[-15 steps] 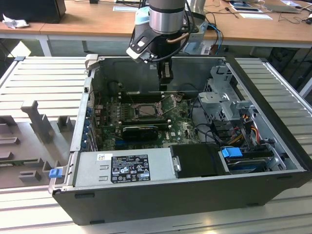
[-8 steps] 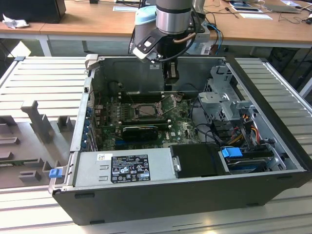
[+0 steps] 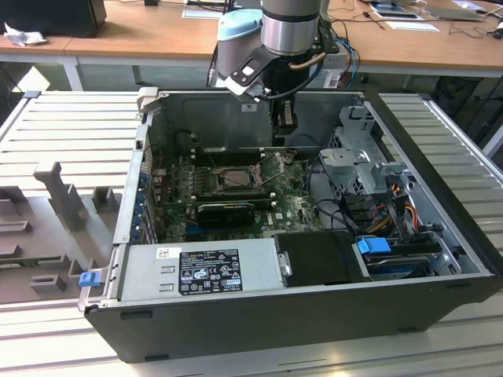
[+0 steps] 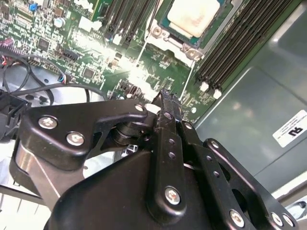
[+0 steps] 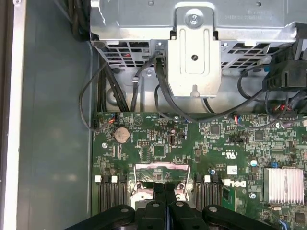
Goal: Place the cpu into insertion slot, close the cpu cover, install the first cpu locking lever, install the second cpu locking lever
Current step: 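Close the cpu cover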
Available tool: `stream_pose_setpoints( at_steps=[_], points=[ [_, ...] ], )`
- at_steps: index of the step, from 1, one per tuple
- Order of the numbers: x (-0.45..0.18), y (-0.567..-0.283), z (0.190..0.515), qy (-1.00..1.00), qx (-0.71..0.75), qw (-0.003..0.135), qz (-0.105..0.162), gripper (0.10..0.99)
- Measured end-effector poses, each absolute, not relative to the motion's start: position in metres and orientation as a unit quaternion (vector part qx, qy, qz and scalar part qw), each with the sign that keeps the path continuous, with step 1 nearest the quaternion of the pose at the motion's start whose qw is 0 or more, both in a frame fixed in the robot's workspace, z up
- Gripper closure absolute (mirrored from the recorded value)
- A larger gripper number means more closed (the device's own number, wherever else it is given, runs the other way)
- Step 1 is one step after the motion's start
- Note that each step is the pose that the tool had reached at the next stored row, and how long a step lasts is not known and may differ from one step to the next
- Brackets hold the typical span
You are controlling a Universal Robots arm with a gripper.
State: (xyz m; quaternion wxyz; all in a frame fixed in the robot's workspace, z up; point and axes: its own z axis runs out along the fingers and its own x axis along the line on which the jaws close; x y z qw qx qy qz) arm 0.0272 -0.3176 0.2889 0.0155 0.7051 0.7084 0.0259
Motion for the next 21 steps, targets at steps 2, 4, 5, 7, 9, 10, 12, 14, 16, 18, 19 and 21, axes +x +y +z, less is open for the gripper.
stream_pose_setpoints(
  at_steps=[2, 4, 5, 7, 9, 10, 12, 14, 16, 18, 19, 21],
  points=[
    [0.03, -0.318, 0.288, 0.708, 0.705, 0.016, 0.026, 0.98],
    [0.031, -0.318, 0.285, 0.708, 0.705, 0.016, 0.026, 0.98],
    [0.031, -0.318, 0.282, 0.708, 0.705, 0.016, 0.026, 0.98],
    [0.031, -0.318, 0.278, 0.709, 0.705, 0.016, 0.026, 0.98],
    [0.031, -0.319, 0.275, 0.714, 0.699, 0.015, 0.026, 0.98],
    [0.031, -0.319, 0.273, 0.716, 0.697, 0.015, 0.026, 0.98],
    [0.032, -0.319, 0.269, 0.72, 0.693, 0.015, 0.026, 0.98],
    [0.033, -0.319, 0.266, 0.723, 0.69, 0.015, 0.026, 0.98],
    [0.038, -0.319, 0.264, 0.723, 0.69, 0.015, 0.026, 0.98],
    [0.045, -0.319, 0.262, 0.723, 0.69, 0.015, 0.026, 0.98],
    [0.046, -0.319, 0.261, 0.723, 0.69, 0.015, 0.026, 0.98],
    [0.055, -0.319, 0.255, 0.724, 0.689, 0.014, 0.023, 0.98]
  ],
)
